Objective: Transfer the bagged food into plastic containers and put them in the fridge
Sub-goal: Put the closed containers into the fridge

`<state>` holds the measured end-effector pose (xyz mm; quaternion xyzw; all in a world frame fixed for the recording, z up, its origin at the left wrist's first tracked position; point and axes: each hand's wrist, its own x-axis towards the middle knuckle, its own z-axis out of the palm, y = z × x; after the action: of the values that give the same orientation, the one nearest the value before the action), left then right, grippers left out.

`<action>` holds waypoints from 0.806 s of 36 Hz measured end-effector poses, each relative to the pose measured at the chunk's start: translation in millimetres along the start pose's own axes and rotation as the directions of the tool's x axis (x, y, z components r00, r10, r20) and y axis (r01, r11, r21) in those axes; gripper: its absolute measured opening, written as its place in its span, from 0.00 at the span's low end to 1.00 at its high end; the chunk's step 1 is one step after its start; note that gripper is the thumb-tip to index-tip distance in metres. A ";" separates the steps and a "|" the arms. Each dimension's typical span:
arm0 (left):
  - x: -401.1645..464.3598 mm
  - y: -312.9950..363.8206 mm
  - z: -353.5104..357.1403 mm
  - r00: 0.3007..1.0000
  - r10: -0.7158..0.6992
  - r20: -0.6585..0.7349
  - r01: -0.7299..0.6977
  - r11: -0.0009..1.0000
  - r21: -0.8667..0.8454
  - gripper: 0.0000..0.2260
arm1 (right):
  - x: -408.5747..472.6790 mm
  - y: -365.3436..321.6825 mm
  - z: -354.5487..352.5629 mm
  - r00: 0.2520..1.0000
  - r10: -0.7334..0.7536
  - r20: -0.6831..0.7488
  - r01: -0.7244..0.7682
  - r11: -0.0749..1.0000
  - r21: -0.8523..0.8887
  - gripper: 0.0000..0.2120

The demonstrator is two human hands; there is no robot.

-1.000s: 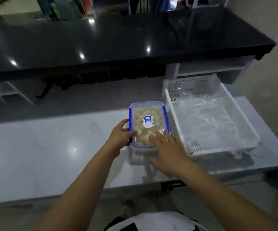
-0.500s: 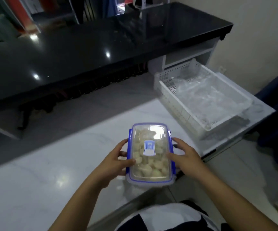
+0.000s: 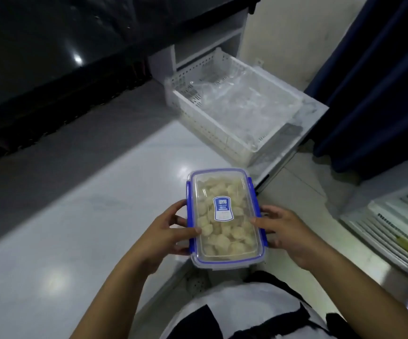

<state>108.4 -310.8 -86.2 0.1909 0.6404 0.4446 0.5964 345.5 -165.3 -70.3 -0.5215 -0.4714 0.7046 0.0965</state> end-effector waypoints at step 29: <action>187.3 122.7 424.6 0.808 -0.135 0.573 -0.121 0.915 0.385 0.38 | -88.0 34.1 -379.7 0.839 -0.003 -0.544 0.255 0.886 0.388 0.15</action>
<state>429.4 44.7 -54.2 0.4354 0.5022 0.2191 0.7143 709.7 -24.8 -44.2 -0.6248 -0.2874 0.6138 0.3877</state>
